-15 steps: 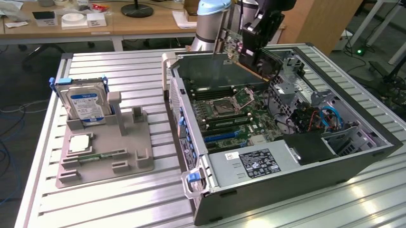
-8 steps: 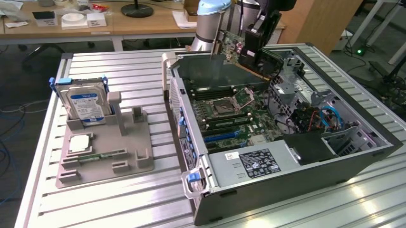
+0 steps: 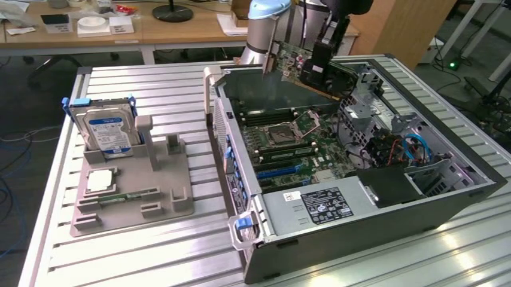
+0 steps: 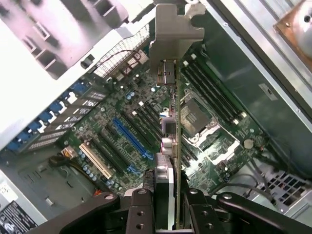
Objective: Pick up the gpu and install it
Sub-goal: 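Insert the gpu into the slot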
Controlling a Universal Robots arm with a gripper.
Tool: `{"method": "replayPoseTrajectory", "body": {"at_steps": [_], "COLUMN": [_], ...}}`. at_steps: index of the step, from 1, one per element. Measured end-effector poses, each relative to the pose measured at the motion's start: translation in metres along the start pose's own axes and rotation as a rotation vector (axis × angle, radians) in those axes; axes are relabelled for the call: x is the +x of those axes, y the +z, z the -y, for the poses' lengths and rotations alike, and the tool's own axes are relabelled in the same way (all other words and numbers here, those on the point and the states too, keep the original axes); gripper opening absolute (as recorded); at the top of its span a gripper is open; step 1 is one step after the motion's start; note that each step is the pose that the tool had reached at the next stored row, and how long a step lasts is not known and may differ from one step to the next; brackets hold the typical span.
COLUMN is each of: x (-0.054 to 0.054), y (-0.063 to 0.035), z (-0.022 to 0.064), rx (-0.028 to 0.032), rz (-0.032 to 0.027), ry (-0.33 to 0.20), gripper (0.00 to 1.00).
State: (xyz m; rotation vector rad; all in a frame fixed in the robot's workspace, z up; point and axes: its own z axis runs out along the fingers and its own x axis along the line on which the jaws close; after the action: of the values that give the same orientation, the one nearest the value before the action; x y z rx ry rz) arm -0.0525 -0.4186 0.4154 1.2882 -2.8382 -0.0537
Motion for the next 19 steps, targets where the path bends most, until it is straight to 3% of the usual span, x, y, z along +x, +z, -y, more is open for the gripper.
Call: {"method": "replayPoseTrajectory", "body": {"at_steps": [8, 11, 15, 19], "x": [0.0000, -0.0001, 0.0000, -0.0001], "y": [0.0024, 0.0031, 0.0039, 0.0044], "z": [0.0001, 0.0002, 0.0002, 0.0002], "rx": [0.0014, 0.0055, 0.0196, 0.0406], "rz": [-0.0059, -0.0051, 0.0020, 0.0169], "ry": [-0.146, -0.195, -0.251, -0.290], "gripper": [0.28, 0.28, 0.28, 0.28]}}
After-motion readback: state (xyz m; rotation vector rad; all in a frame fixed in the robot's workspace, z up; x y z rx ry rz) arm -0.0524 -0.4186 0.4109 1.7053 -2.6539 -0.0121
